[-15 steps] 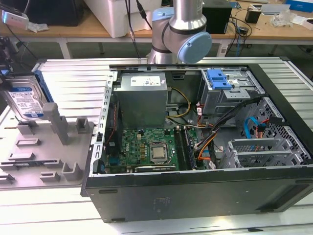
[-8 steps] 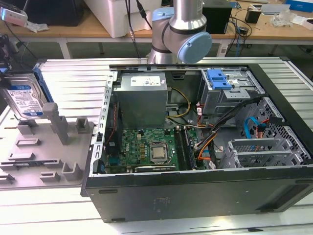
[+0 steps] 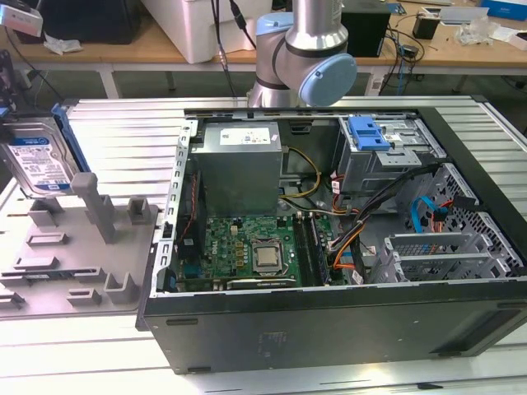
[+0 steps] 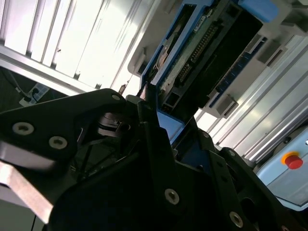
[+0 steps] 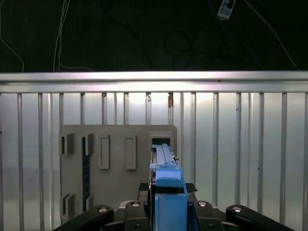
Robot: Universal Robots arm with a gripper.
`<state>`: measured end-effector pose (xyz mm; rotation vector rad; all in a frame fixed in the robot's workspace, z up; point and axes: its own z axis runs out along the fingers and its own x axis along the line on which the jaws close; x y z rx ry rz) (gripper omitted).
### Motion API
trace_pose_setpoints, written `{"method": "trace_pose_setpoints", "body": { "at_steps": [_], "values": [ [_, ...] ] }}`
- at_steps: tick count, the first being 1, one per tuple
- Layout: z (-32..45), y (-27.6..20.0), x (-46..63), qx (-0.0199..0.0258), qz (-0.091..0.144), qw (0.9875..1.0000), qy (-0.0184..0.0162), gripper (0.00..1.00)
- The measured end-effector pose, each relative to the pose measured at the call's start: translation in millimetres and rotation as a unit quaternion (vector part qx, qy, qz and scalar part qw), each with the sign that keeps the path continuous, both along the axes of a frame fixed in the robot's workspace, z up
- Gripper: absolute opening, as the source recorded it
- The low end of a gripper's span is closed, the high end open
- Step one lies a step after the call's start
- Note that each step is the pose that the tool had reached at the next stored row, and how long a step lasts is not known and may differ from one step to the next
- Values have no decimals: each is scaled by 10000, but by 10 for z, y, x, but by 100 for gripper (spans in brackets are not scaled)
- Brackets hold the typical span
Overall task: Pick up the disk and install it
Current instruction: 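Pick up the disk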
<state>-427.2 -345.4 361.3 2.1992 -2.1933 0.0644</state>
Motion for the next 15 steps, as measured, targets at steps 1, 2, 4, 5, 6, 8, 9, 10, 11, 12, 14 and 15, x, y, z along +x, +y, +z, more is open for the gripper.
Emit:
{"method": "trace_pose_setpoints", "body": {
  "at_steps": [1, 2, 4, 5, 6, 8, 9, 10, 11, 12, 14, 15],
  "values": [
    [10, 0, 0, 0, 0, 10000, 0, 36],
    [20, 0, 0, 0, 0, 10000, 0, 36],
    [42, 0, 0, 0, 0, 10000, 0, 36],
    [54, 0, 0, 0, 0, 10000, 0, 36],
    [65, 0, 0, 0, 0, 10000, 0, 36],
    [91, 0, 0, 0, 0, 10000, 0, 36],
    [106, 0, 0, 0, 0, 10000, 0, 36],
    [117, 0, 0, 0, 0, 10000, 0, 36],
    [134, 0, 0, 0, 0, 10000, 0, 36],
    [146, 0, 0, 0, 0, 10000, 0, 36],
    [175, 0, 0, 0, 0, 10000, 0, 36],
    [191, 0, 0, 0, 0, 10000, 0, 36]
  ]
}}
